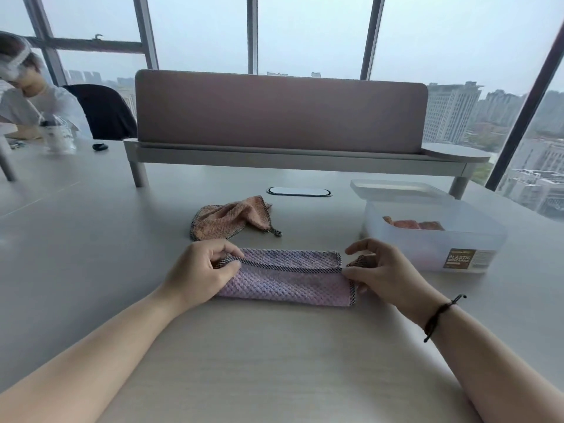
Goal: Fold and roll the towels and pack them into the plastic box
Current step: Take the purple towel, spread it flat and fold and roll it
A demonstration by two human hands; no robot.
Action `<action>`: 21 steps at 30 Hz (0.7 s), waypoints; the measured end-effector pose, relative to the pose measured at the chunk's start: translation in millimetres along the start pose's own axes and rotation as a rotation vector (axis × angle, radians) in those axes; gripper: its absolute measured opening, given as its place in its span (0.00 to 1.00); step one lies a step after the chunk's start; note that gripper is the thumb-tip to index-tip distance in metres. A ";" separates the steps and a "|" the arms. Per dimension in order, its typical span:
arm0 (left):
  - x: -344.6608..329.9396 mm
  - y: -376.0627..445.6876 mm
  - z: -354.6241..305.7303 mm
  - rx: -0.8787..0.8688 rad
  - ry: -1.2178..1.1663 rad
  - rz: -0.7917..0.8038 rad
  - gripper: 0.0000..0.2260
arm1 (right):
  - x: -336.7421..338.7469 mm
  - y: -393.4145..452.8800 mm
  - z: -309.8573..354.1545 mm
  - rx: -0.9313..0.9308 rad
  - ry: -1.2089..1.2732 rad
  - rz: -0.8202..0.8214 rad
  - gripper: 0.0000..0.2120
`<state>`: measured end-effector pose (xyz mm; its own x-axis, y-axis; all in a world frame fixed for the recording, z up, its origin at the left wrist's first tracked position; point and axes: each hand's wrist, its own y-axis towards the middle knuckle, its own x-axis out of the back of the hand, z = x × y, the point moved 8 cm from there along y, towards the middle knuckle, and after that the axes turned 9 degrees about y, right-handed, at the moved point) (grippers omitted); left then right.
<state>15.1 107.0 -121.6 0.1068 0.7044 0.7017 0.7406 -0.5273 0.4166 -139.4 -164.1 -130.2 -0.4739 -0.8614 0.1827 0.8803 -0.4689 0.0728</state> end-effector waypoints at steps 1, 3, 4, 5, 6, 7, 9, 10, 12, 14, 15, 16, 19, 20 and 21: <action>0.6 -0.3 0.9 0.007 0.018 -0.006 0.03 | 0.2 1.9 -1.1 0.027 -0.085 -0.022 0.12; -2.5 -0.7 0.5 0.006 0.037 0.022 0.07 | -0.3 4.5 -0.2 0.098 -0.263 -0.077 0.12; -5.2 -1.1 0.3 0.011 0.045 0.048 0.10 | -1.6 4.9 0.8 0.136 -0.326 -0.096 0.12; -6.9 -1.3 0.9 0.012 0.058 0.066 0.11 | -4.2 5.3 1.4 0.167 -0.368 -0.102 0.12; -8.0 -1.2 1.8 0.014 0.079 0.075 0.12 | -6.7 5.4 1.4 0.190 -0.401 -0.103 0.12; -8.2 -1.2 2.0 0.014 0.105 0.077 0.12 | -9.1 6.1 0.9 0.205 -0.437 -0.100 0.12; -6.8 -2.3 0.3 0.008 0.187 0.058 0.11 | -12.6 6.1 0.8 0.224 -0.509 -0.091 0.12; -5.7 -2.8 -1.0 -0.004 0.229 0.044 0.10 | -13.4 5.8 1.0 0.225 -0.531 -0.085 0.12; -3.1 -2.9 -2.4 -0.030 0.307 0.015 0.09 | -13.4 4.5 1.4 0.220 -0.560 -0.079 0.12; 0.5 -3.1 -7.0 -0.080 0.378 -0.026 0.06 | -13.4 2.4 3.1 0.228 -0.574 -0.084 0.12; 2.2 -3.8 -12.7 -0.136 0.403 -0.055 0.05 | -13.5 1.1 4.0 0.239 -0.575 -0.091 0.13; 2.3 -5.3 -19.9 -0.204 0.416 -0.074 0.06 | -13.2 -0.6 5.1 0.251 -0.579 -0.102 0.13; -15.1 -9.5 -36.0 -0.331 0.443 0.066 0.23 | -10.9 -6.5 11.7 0.314 -0.650 -0.167 0.12; -25.9 -11.2 -37.4 -0.335 0.464 0.172 0.29 | -11.6 -10.4 17.9 0.369 -0.685 -0.196 0.11; -36.3 -13.6 -36.5 -0.331 0.494 0.273 0.33 | -14.8 -15.9 26.4 0.459 -0.719 -0.224 0.10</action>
<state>-23.0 71.2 -131.6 -0.1140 0.2648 0.9575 0.4780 -0.8303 0.2865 -145.7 -138.7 -108.2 -0.6431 -0.3545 0.6788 0.7642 -0.3540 0.5392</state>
